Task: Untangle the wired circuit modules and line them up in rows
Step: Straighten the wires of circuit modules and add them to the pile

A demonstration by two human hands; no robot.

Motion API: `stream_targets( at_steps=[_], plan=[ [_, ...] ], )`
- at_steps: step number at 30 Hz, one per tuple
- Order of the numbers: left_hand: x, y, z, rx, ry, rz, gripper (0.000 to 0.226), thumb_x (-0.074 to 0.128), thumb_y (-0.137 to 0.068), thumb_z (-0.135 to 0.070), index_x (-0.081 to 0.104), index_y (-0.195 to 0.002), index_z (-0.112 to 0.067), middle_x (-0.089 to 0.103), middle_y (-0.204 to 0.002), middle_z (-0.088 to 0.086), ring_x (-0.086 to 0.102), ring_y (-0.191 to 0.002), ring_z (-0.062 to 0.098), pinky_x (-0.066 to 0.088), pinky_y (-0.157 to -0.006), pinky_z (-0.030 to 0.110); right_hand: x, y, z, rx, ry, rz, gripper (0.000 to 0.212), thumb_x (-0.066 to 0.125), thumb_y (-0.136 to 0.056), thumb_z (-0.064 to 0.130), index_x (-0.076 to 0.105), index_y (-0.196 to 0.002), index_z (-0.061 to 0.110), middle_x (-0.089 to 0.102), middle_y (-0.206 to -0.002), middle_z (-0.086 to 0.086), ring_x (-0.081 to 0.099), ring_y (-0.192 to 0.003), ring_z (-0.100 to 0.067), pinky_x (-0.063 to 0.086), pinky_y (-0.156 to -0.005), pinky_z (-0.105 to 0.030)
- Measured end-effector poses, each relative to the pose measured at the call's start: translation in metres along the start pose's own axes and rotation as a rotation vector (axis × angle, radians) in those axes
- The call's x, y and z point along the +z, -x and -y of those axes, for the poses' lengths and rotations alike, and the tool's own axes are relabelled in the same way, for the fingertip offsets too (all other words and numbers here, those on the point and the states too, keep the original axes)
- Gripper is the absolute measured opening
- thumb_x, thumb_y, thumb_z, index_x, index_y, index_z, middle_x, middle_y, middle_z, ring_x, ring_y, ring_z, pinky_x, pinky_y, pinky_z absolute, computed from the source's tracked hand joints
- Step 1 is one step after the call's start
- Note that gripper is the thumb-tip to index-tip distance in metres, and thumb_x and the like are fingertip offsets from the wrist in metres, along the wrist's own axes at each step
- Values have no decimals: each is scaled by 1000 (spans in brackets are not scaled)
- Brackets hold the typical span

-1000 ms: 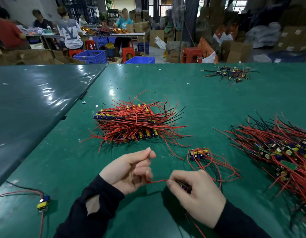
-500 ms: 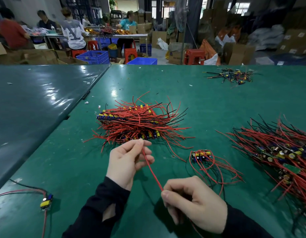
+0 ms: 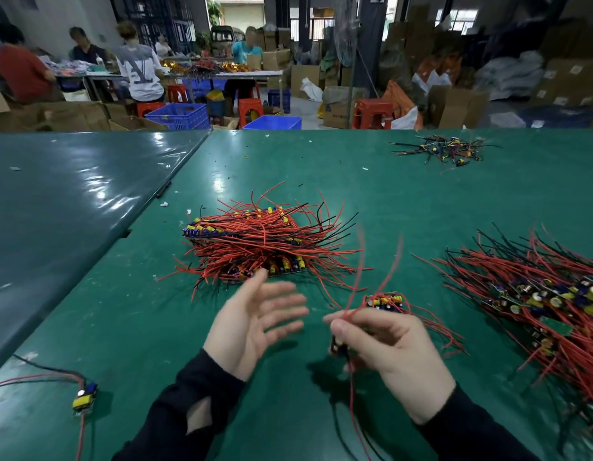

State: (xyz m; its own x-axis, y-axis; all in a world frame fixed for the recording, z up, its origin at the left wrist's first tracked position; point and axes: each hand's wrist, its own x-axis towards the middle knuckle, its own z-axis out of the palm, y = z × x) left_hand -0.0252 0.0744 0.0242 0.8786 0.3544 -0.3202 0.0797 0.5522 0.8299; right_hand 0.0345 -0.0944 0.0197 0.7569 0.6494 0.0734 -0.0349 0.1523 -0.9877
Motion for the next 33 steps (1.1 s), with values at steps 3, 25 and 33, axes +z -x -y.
stream_targets(
  at_steps=[3,25,33],
  plan=[
    [10,10,10,-236,-227,264,44,64,-73,-46,62,-90,-5,70,-82,20,70,-68,28,58,-59,32,-4,-3,0,-72,5,-159,12,74,-59,24,77,-67,16,72,-67,-3,63,-57,-9,51,-48,-23],
    [11,8,17,56,-75,291,29,63,-68,2,74,-94,-4,72,-97,12,70,-83,20,57,-68,26,0,-5,-9,-262,-130,-267,19,77,-52,4,58,-56,6,66,-70,-3,63,-64,-8,51,-63,-16],
    [16,9,19,493,-228,9,15,68,-65,-18,79,-77,-16,75,-78,7,67,-71,10,55,-65,21,1,0,-10,-117,-81,-62,25,58,-77,-22,66,-85,0,72,-88,-10,71,-84,-21,54,-66,-21]
  ],
)
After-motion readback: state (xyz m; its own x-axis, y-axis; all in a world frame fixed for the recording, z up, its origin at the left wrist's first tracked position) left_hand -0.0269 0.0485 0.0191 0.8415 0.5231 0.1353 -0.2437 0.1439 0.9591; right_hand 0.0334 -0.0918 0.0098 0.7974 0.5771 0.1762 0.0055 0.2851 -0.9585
